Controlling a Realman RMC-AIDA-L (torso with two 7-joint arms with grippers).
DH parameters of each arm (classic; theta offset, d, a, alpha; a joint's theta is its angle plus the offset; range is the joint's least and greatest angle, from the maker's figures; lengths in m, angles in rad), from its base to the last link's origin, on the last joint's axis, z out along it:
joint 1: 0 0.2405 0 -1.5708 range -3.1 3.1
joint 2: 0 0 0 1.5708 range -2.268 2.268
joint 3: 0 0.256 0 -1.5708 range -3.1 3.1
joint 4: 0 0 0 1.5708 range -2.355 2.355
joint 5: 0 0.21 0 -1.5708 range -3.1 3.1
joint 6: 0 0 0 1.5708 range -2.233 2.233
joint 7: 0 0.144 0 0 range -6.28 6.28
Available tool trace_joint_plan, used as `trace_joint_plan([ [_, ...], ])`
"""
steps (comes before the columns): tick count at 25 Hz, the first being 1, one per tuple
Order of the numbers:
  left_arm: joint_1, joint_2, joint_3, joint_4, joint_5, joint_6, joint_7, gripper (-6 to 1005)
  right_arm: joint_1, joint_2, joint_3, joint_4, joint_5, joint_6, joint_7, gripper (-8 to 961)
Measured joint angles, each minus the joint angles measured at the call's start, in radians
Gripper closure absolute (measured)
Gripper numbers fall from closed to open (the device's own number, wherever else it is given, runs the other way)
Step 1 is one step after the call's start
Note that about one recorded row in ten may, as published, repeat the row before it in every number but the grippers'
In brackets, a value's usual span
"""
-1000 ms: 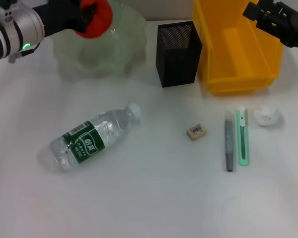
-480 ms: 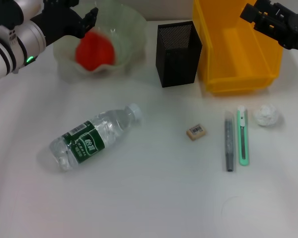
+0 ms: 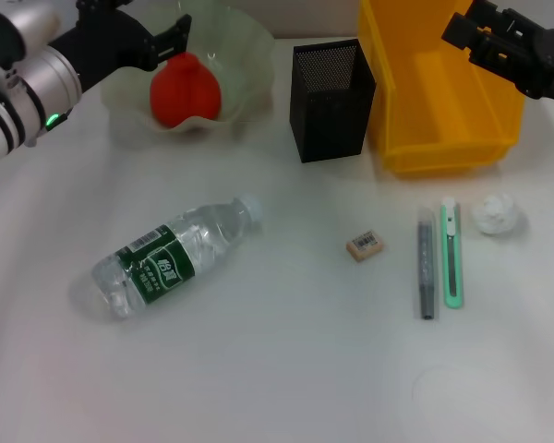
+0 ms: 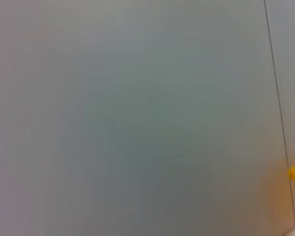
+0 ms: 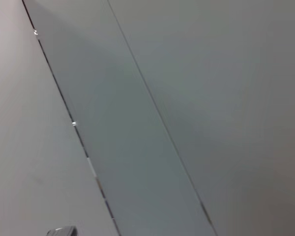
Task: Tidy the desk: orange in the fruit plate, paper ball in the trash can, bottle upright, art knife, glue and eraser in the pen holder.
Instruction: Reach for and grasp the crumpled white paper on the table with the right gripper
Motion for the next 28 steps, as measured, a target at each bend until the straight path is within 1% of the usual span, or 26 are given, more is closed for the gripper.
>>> trace_joint_plan([
  [3,0.027,0.002,0.004,0.005,-0.057,0.064,0.0,188,0.001,-0.004,0.0,-0.015,-0.01,-0.03,0.027,107],
  [4,0.047,0.006,0.002,0.008,-0.082,0.108,0.0,180,0.001,-0.004,0.0,-0.031,-0.02,-0.04,0.046,107],
  [5,0.047,0.006,0.002,0.008,-0.082,0.108,0.0,173,0.0,-0.005,0.0,-0.054,-0.035,-0.051,0.074,107],
  [8,0.073,0.007,-0.001,0.009,-0.102,0.144,-0.001,165,0.004,-0.002,-0.005,-0.164,-0.109,-0.084,0.188,107],
  [9,0.087,0.008,-0.001,0.01,-0.108,0.158,-0.003,165,0.008,0.004,-0.032,-0.261,-0.163,-0.098,0.284,107],
  [10,0.087,0.008,-0.001,0.01,-0.108,0.158,-0.003,165,0.008,0.004,-0.032,-0.261,-0.163,-0.098,0.284,107],
  [13,0.103,0.008,-0.002,0.01,-0.11,0.169,-0.003,165,0.009,0.006,-0.14,-0.432,-0.214,-0.107,0.44,107],
  [14,0.109,0.008,-0.002,0.01,-0.111,0.17,-0.001,165,0.006,0.008,-0.227,-0.554,-0.244,-0.107,0.552,106],
  [15,0.109,0.008,-0.002,0.01,-0.111,0.17,-0.001,165,0.004,0.009,-0.267,-0.617,-0.267,-0.103,0.612,106],
  [16,0.11,0.008,-0.002,0.01,-0.111,0.171,-0.001,165,0.004,0.009,-0.267,-0.617,-0.267,-0.103,0.612,106],
  [18,0.114,0.008,-0.001,0.01,-0.111,0.171,0.0,165,0.002,0.012,-0.347,-0.746,-0.331,-0.089,0.724,106],
  [19,0.119,0.008,-0.001,0.01,-0.111,0.171,0.0,165,0.001,0.015,-0.439,-0.883,-0.428,-0.06,0.856,106],
  [20,0.119,0.008,-0.001,0.01,-0.111,0.171,0.0,165,0.001,0.015,-0.439,-0.883,-0.428,-0.06,0.856,106],
  [21,0.121,0.008,-0.002,0.01,-0.111,0.171,0.001,165,0.002,0.015,-0.479,-0.94,-0.477,-0.046,0.918,106],
  [23,0.123,0.008,-0.002,0.01,-0.111,0.17,0.001,165,0.012,0.015,-0.558,-1.052,-0.613,-0.018,1.067,106],
  [24,0.125,0.008,-0.002,0.009,-0.111,0.167,0.001,165,0.027,0.015,-0.615,-1.126,-0.737,-0.01,1.208,106],
  [25,0.125,0.008,-0.002,0.009,-0.111,0.167,0.001,165,0.027,0.015,-0.615,-1.126,-0.737,-0.01,1.208,106],
  [28,0.127,0.008,-0.003,0.009,-0.111,0.163,0.001,165,0.051,0.015,-0.676,-1.186,-0.893,-0.018,1.39,106],
])
